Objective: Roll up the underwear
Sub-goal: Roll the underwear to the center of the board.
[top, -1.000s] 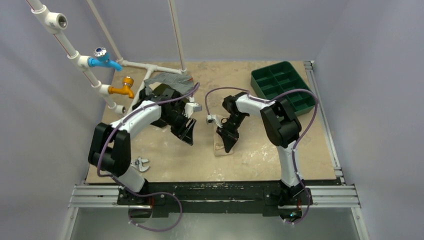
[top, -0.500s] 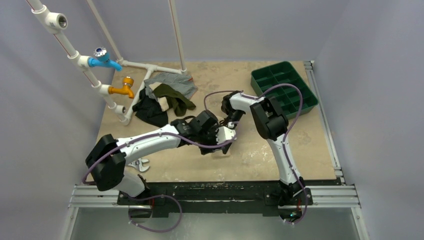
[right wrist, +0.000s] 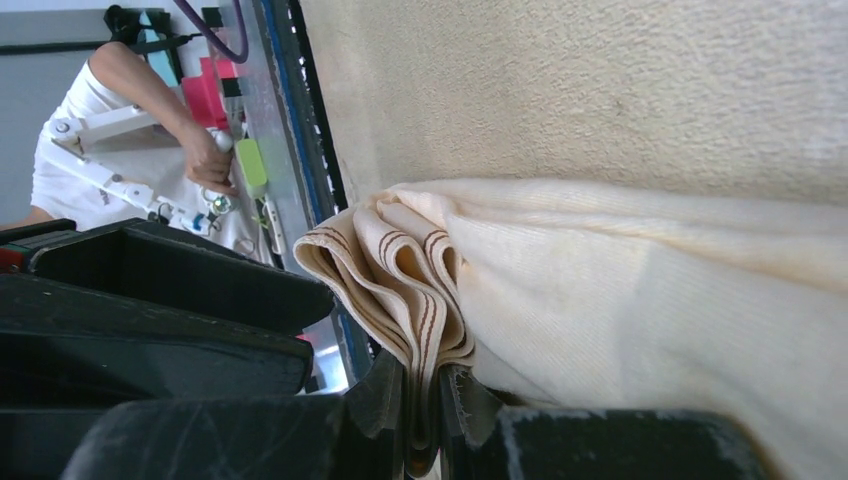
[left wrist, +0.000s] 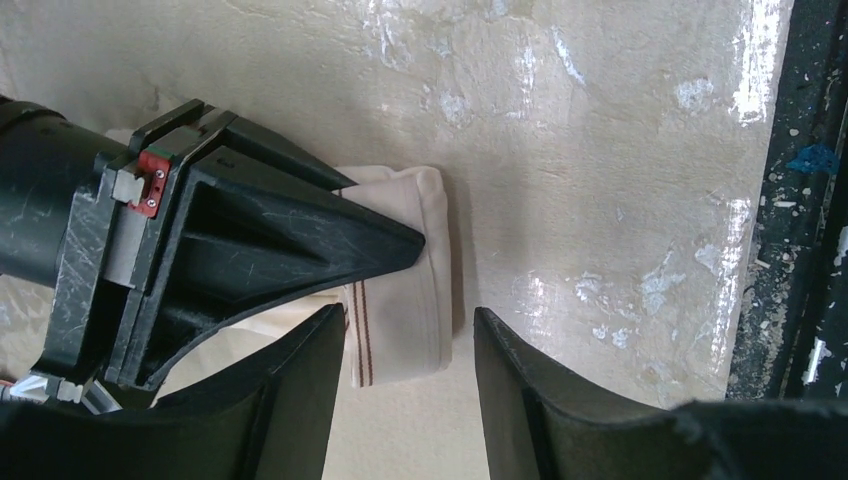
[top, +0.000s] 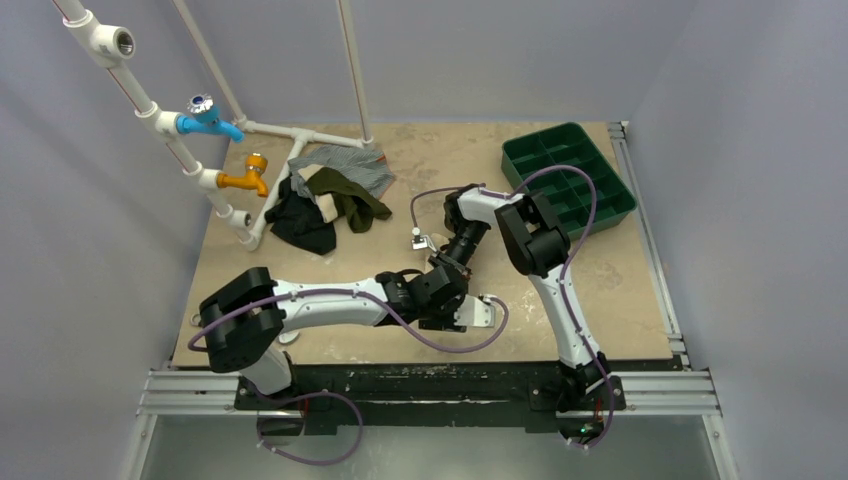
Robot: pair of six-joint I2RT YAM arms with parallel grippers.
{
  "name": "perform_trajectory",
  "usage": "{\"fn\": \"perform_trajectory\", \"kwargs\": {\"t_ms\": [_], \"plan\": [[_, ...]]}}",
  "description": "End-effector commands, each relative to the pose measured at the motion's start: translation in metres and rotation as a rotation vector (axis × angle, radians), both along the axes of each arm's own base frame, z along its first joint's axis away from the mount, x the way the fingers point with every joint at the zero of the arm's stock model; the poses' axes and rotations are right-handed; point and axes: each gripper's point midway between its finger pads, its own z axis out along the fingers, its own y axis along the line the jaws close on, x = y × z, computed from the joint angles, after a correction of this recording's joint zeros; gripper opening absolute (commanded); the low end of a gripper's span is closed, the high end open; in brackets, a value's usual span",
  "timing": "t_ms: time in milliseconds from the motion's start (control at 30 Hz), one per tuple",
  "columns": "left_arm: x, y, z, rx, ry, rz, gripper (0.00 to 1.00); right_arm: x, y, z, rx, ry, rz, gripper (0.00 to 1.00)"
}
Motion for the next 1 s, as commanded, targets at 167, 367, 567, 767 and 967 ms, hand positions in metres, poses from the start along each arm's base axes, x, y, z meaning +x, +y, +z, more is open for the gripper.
{"fn": "perform_trajectory", "kwargs": {"t_ms": [167, 367, 567, 767, 967], "plan": [[0.003, 0.000, -0.016, 0.024, -0.046, -0.026, 0.49, 0.025, -0.010, -0.059, 0.003, -0.196, 0.106, 0.00], [0.005, 0.005, -0.030, 0.055, -0.052, -0.019, 0.48, 0.027, -0.010, -0.058, 0.006, -0.206, 0.104, 0.00], [0.010, 0.012, -0.040, 0.082, -0.039, 0.010, 0.47, 0.025, -0.012, -0.060, -0.001, -0.197, 0.105, 0.00], [0.013, 0.019, -0.044, 0.078, 0.039, 0.056, 0.46, 0.024, -0.014, -0.061, -0.002, -0.194, 0.109, 0.00], [0.004, 0.019, -0.050, 0.085, 0.141, 0.056, 0.45, 0.022, -0.016, -0.060, -0.004, -0.184, 0.112, 0.00]]}}
